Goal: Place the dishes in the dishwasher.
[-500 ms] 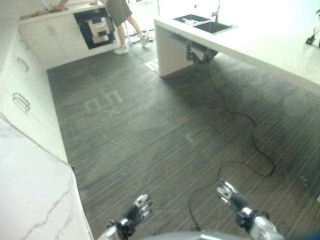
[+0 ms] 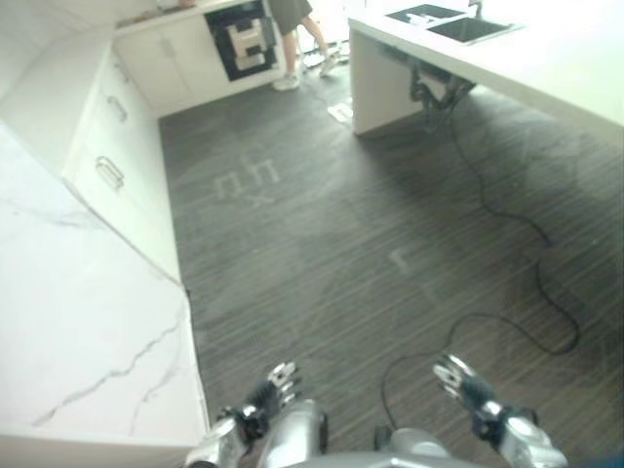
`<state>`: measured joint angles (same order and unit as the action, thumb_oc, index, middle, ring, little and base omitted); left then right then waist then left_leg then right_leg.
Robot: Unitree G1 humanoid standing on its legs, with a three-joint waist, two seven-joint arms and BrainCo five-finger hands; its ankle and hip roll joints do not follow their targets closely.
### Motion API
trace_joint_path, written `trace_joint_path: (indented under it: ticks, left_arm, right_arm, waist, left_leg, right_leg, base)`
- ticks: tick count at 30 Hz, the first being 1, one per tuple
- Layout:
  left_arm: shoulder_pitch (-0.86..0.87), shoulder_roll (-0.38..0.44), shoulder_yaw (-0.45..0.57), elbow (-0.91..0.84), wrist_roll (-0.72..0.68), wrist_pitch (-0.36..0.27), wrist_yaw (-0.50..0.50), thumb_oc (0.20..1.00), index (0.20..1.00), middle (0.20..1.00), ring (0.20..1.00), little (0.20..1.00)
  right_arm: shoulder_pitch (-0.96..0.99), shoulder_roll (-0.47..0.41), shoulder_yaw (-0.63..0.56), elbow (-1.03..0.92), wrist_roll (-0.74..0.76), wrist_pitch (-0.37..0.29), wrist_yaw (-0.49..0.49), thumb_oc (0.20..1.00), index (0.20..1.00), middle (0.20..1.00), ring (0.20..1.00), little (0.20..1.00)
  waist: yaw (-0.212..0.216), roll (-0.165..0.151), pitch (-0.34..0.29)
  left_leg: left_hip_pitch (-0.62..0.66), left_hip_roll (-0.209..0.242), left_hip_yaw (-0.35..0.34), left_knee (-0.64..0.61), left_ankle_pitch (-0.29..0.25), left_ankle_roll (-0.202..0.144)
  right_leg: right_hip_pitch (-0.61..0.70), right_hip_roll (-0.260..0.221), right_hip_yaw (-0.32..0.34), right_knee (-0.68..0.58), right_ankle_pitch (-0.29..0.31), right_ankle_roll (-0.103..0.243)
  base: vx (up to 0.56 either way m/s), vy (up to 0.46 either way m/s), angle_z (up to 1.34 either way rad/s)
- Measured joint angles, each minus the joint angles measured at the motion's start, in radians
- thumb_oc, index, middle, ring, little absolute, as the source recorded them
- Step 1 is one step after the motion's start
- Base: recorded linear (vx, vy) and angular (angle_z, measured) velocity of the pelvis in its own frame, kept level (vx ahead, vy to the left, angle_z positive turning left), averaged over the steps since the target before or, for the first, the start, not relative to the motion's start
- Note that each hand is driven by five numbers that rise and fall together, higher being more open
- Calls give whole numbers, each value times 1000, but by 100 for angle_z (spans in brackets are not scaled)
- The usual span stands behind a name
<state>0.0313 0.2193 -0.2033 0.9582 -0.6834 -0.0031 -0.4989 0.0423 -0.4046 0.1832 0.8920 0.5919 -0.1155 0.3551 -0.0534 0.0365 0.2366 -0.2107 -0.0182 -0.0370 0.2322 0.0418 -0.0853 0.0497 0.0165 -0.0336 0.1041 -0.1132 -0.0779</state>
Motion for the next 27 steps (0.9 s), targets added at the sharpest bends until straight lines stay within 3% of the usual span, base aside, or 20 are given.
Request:
trace_joint_path:
  ticks: [1,3,4,6,8,9,10,11,13,15,16,17,18,19,20,21,22,23,25,27]
  left_arm:
    - [0,-5,-1,8,0,-5,-8,1000,1000,1000,1000,1000]
    - [-8,-6,8,23,0,-30,-14,1000,1000,1000,1000,1000]
    - [-11,-4,10,23,0,-46,-16,1000,1000,1000,1000,1000]
    - [-15,3,9,23,2,-49,-16,1000,1000,1000,1000,1000]
    - [-14,-5,9,22,8,-48,-15,1000,1000,1000,1000,1000]
    - [-15,-4,9,21,10,-46,-13,1000,1000,1000,1000,1000]
    - [-15,-4,8,2,30,-41,-12,1000,1000,1000,1000,1000]
    - [-22,-3,5,-15,36,-40,-11,1000,1000,1000,1000,1000]
    - [-57,18,-33,-21,37,-41,-10,1000,1000,1000,1000,1000]
    - [-66,57,-43,-43,38,-48,-7,1000,1000,1000,1000,1000]
    - [-79,61,-48,-47,39,-48,0,1000,1000,1000,1000,1000]
    - [-88,60,-79,-52,39,-49,12,1000,1000,1000,1000,1000]
    - [-87,63,-87,-53,39,-48,17,1000,1000,1000,1000,1000]
    - [-89,71,-79,-52,38,-42,15,1000,1000,1000,1000,1000]
    - [-92,79,-60,-51,37,-39,14,1000,1000,1000,1000,1000]
    - [-93,82,-37,-43,38,-37,15,1000,1000,1000,1000,1000]
    - [-93,80,-30,-34,45,-31,18,1000,1000,1000,1000,1000]
    - [-92,74,-31,-34,60,-25,20,1000,1000,1000,1000,1000]
    - [-75,42,-33,-29,77,-31,16,1000,1000,1000,1000,1000]
    - [-45,0,-44,-13,84,-31,8,1000,1000,1000,1000,1000]
  right_arm:
    - [0,-2,2,5,0,-1,1,1000,1000,1000,1000,1000]
    - [-5,4,3,33,2,-4,7,1000,1000,1000,1000,1000]
    - [-9,4,3,40,11,-5,10,1000,1000,1000,1000,1000]
    - [-11,4,0,23,18,-9,12,1000,1000,1000,1000,1000]
    - [-8,6,-2,0,18,-6,4,1000,1000,1000,1000,1000]
    - [-3,15,-8,-2,18,-4,1,1000,1000,1000,1000,1000]
    - [20,18,-10,-30,17,-4,-1,1000,1000,1000,1000,1000]
    - [27,22,-15,-48,17,-4,-3,1000,1000,1000,1000,1000]
    - [47,59,-33,-109,18,-9,-20,1000,1000,1000,1000,1000]
    - [42,109,-31,-140,18,-25,-35,1000,1000,1000,1000,1000]
    - [32,113,-32,-153,17,-33,-41,1000,1000,1000,1000,1000]
    - [17,102,-31,-156,17,-33,-46,1000,1000,1000,1000,1000]
    - [16,101,-28,-158,17,-35,-49,1000,1000,1000,1000,1000]
    - [17,102,-14,-159,17,-36,-60,1000,1000,1000,1000,1000]
    - [29,97,2,-164,17,-39,-66,1000,1000,1000,1000,1000]
    - [35,89,5,-175,18,-40,-68,1000,1000,1000,1000,1000]
    - [49,67,3,-191,19,-46,-67,1000,1000,1000,1000,1000]
    - [64,50,2,-197,19,-46,-66,1000,1000,1000,1000,1000]
    - [116,36,-8,-189,20,-46,-62,1000,1000,1000,1000,1000]
    - [147,36,3,-152,19,-40,-60,1000,1000,1000,1000,1000]
  waist:
    - [0,7,13]
    - [12,23,29]
    - [37,30,42]
    - [33,30,41]
    - [12,23,42]
    - [15,-5,51]
    - [9,-26,47]
    - [6,-30,49]
    - [0,-20,45]
    - [4,-48,25]
    - [2,-37,21]
    - [1,10,16]
    - [-11,27,16]
    - [-36,30,14]
    - [-46,21,8]
    - [-47,7,2]
    - [-57,-23,-10]
    - [-67,-35,-17]
    - [-113,-52,-26]
    - [-139,-40,-29]
  left_leg:
    - [33,5,-6,-188,13,-18]
    - [31,53,-6,-328,30,-46]
    - [32,86,-5,-323,31,-46]
    - [19,119,53,-240,22,-29]
    - [52,90,39,-200,30,12]
    - [82,30,20,-194,77,72]
    - [113,-14,36,-198,111,104]
    - [140,-31,45,-208,104,131]
    - [213,-44,44,-241,103,208]
    - [248,-90,43,-211,37,250]
    - [251,-107,40,-184,7,279]
    - [269,-104,23,-191,-16,290]
    - [303,-102,9,-215,-15,289]
    - [346,-97,-29,-238,-25,270]
    - [376,-88,-34,-247,-76,195]
    - [399,-89,-23,-272,-104,160]
    - [444,-120,-9,-311,-120,152]
    - [460,-140,-13,-312,-136,156]
    - [493,-167,-52,-260,-208,170]
    - [573,-163,-69,-249,-221,162]
  right_leg:
    - [30,18,1,-32,17,11]
    - [91,70,23,-71,23,8]
    - [121,85,26,-67,16,-3]
    - [152,90,29,-59,-9,-7]
    - [171,76,71,-10,-68,25]
    - [208,28,88,-16,-90,41]
    - [236,-19,94,-5,-116,77]
    - [228,-31,98,47,-116,90]
    - [113,-40,70,377,-67,159]
    - [-41,-91,78,721,30,212]
    - [-97,-113,75,811,62,208]
    - [-165,-97,67,859,36,187]
    - [-190,-79,57,869,-6,157]
    - [-198,-37,33,780,-79,162]
    - [-227,10,-2,638,-102,144]
    - [-269,34,-36,461,-101,120]
    - [-332,47,-63,204,-60,85]
    - [-349,43,-62,104,-18,78]
    - [-397,25,-59,13,65,100]
    - [-421,38,-72,34,110,92]
  base:
    - [497,100,46]
    - [380,126,25]
    - [422,212,-15]
    - [534,313,-35]
    - [539,376,-39]
    - [396,376,-30]
    - [376,396,-26]
    - [273,304,-1]
    - [257,245,24]
    - [248,196,19]
    - [261,113,11]
    - [354,56,23]
    - [381,-30,47]
    - [380,-65,67]
    - [384,-130,45]
    - [290,-120,-8]
    - [474,-203,-26]
    - [365,-156,-11]
    - [402,-174,35]
    - [406,-234,15]
